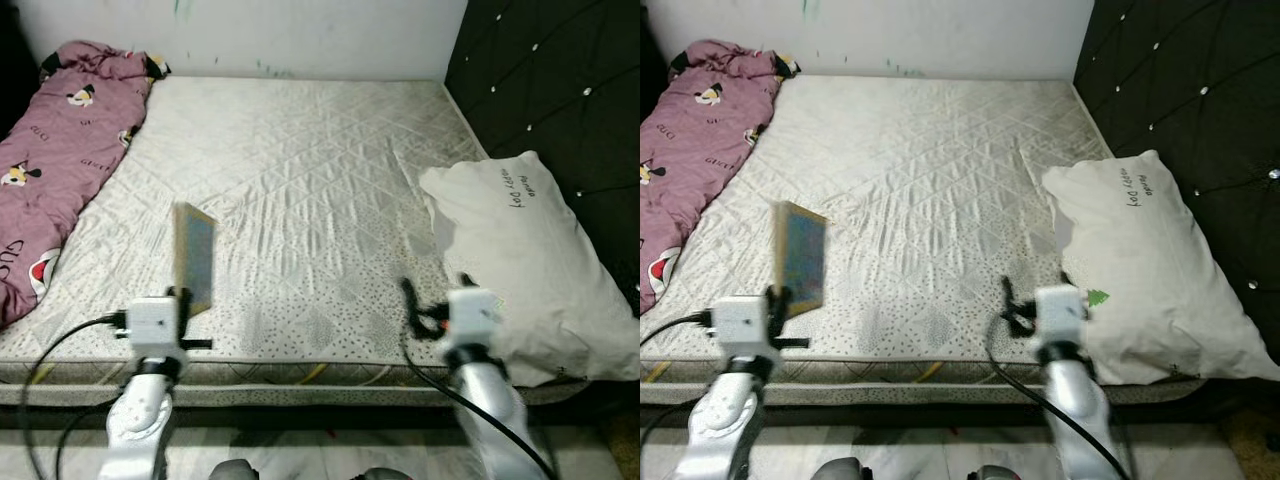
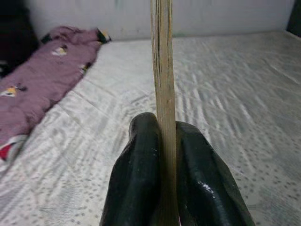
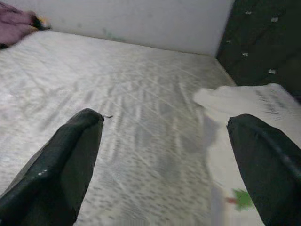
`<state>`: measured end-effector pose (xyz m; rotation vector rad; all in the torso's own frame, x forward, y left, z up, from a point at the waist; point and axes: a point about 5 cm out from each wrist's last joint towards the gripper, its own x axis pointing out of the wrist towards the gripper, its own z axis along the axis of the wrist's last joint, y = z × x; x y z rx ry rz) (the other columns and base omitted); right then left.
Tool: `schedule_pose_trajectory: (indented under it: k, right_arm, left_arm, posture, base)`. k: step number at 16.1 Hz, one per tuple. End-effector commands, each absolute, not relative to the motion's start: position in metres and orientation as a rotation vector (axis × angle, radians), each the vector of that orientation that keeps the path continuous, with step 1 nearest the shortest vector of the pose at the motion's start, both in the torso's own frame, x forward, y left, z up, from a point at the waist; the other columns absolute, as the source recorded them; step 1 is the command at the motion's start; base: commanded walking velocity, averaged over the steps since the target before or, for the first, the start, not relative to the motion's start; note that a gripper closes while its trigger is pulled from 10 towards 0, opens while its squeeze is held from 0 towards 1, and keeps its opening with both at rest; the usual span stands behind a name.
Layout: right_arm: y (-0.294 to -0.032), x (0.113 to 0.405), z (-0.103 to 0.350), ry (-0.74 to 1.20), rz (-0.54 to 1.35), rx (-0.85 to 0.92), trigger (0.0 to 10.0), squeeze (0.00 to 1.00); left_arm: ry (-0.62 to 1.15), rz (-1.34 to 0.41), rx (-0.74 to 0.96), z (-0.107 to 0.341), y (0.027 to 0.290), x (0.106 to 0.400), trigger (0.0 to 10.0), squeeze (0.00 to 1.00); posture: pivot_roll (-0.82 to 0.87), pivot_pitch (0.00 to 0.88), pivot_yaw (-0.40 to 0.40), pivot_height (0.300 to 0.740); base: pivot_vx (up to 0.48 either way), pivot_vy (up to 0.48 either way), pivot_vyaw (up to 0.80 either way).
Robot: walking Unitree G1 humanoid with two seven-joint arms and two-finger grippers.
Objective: Clean up the room
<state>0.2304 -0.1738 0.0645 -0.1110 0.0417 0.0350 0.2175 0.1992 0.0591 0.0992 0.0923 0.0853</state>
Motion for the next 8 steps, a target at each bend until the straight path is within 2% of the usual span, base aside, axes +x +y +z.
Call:
schedule_pose_trajectory:
  k: [1, 3, 8]
  right_arm:
    - [-0.175, 0.231, 0.071, 0.025, 0.029, -0.104, 10.0, 0.0]
    - [-0.169, 0.235, 0.085, -0.011, 0.026, -0.072, 10.0, 0.0]
    - [-0.17, 0.231, 0.092, -0.014, 0.015, -0.067, 10.0, 0.0]
  left_arm:
    - [0.059, 0.076, 0.106, 0.067, 0.198, 0.217, 10.0, 0.0]
    - [0.046, 0.043, 0.093, 0.075, 0.19, 0.215, 10.0, 0.0]
    - [0.027, 0.062, 0.084, 0.087, 0.191, 0.212, 10.0, 0.0]
  posture:
    - [0.01, 0.0, 0.007, 0.74]
    - [0.01, 0.01, 0.008, 0.74]
    - [0.02, 0.054, 0.0, 0.74]
  base:
    - [0.0, 0.0, 0.0]
    - [0.0, 0.0, 0.0]
    - [0.0, 0.0, 0.0]
